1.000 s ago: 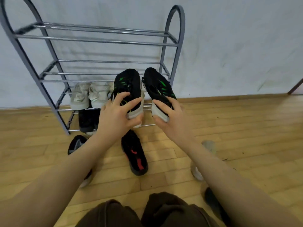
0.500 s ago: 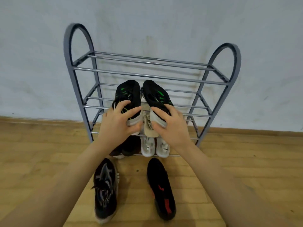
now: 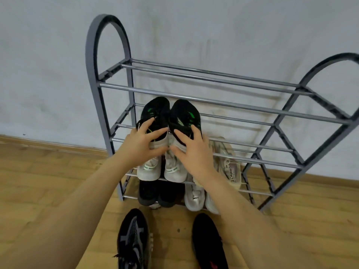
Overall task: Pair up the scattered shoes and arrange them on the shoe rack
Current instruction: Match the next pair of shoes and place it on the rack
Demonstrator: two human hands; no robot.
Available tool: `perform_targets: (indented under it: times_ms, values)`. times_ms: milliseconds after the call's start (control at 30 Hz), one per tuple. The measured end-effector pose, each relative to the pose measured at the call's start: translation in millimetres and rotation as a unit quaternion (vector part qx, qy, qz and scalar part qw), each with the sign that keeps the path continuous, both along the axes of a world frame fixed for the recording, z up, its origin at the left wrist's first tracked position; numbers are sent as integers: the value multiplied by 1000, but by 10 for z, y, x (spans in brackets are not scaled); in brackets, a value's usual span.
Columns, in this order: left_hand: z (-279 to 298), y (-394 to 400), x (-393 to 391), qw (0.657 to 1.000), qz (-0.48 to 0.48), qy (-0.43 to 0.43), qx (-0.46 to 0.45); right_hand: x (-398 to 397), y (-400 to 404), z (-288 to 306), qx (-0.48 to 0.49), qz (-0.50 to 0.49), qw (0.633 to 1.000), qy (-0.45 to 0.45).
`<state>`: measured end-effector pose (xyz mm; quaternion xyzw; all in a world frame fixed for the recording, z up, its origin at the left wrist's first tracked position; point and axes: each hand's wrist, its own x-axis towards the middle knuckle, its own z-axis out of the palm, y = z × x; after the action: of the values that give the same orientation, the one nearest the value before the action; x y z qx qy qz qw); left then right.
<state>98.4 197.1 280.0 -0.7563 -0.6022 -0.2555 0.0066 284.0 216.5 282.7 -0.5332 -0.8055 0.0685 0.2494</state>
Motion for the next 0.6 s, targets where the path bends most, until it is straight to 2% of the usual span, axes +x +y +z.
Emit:
perform_targets:
  times_ms: [200,300,433,533,600]
  values:
    - [-18,-209,189,990,122,43,48,84,-46,-56,-4,6,1000,-11]
    - [-48,-190,195,995,79,37,57,118,-101,-36,-11,-28,998,-47]
    - [-66,-160,143,997,50,-14,55,51,-64,-60,-19,-10,999,24]
    - [-21,-137,116,994,35,-25,102,-36,-37,-89,2,-9,999,35]
    - [15,-94,77,994,32,-38,99,-88,-13,-85,-2,-16,999,35]
